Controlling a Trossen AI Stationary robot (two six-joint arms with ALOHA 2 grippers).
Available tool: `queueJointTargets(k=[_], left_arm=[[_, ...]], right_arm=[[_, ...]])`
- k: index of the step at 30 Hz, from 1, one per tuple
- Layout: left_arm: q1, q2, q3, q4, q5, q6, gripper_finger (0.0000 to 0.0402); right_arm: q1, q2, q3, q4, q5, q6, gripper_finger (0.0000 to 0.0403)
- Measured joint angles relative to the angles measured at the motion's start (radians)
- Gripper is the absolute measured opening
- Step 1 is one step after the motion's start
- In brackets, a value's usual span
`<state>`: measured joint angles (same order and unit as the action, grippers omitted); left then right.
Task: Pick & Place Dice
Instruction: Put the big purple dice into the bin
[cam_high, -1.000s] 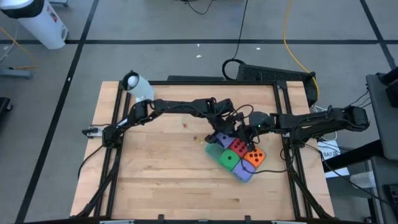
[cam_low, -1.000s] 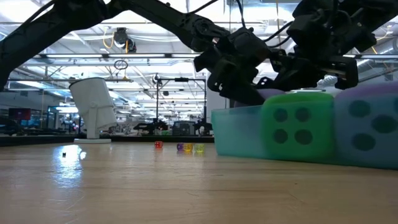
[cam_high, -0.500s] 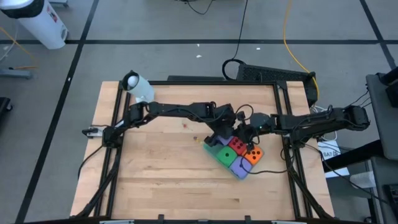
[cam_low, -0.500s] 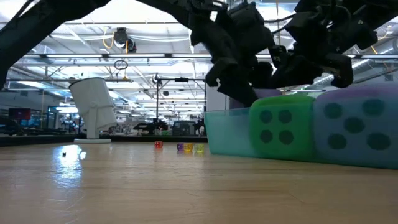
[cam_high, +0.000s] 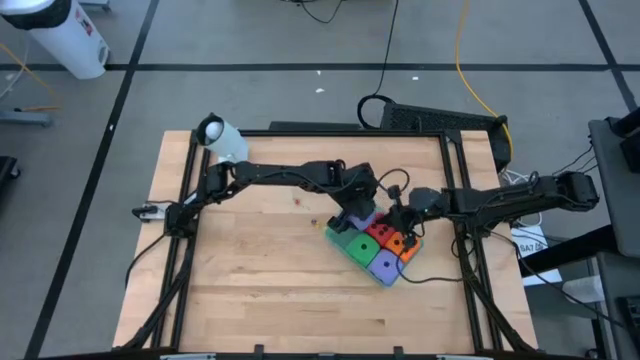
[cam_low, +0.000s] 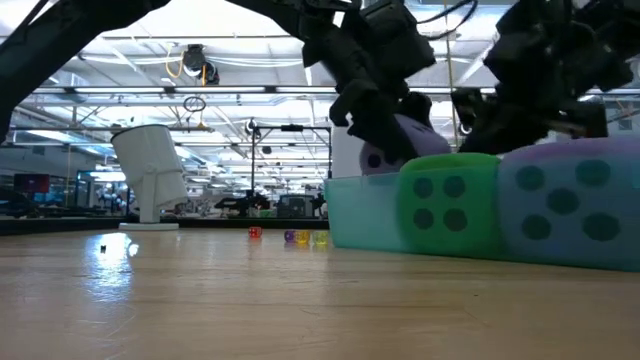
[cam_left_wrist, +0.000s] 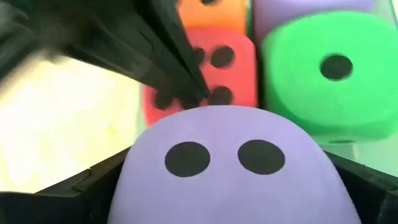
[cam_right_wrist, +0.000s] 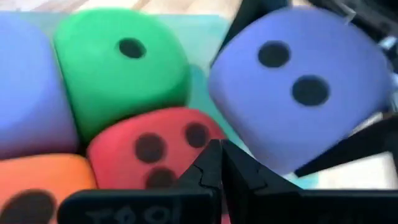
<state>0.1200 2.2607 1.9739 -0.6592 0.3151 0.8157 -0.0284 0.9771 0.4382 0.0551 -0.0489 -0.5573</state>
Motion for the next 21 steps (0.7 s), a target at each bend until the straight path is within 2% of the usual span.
queueJointTargets(k=[7,10,15,21], left_arm=[[-0.002,-0.029,0.001,0.014,0.011,-0.011,0.0397],[0.0,-0.029,0.0,0.017,0.055,-0.018,0.0397],[-0.001,-0.017,-0.001,0.05,0.108,-0.019,0.0397],[-0.012,-0.015,0.003,0.028,0.096,0.012,0.0397]], right_arm=[[0.012,-0.105,0.006,-0.006,-0.04,0.038,0.0],[0.021,-0.122,0.007,0.017,-0.034,0.038,0.0],[0.019,-0.085,0.009,0.021,-0.031,0.045,0.0],[-0.018,0.016,0.093,-0.073,-0.09,0.075,0.0]])
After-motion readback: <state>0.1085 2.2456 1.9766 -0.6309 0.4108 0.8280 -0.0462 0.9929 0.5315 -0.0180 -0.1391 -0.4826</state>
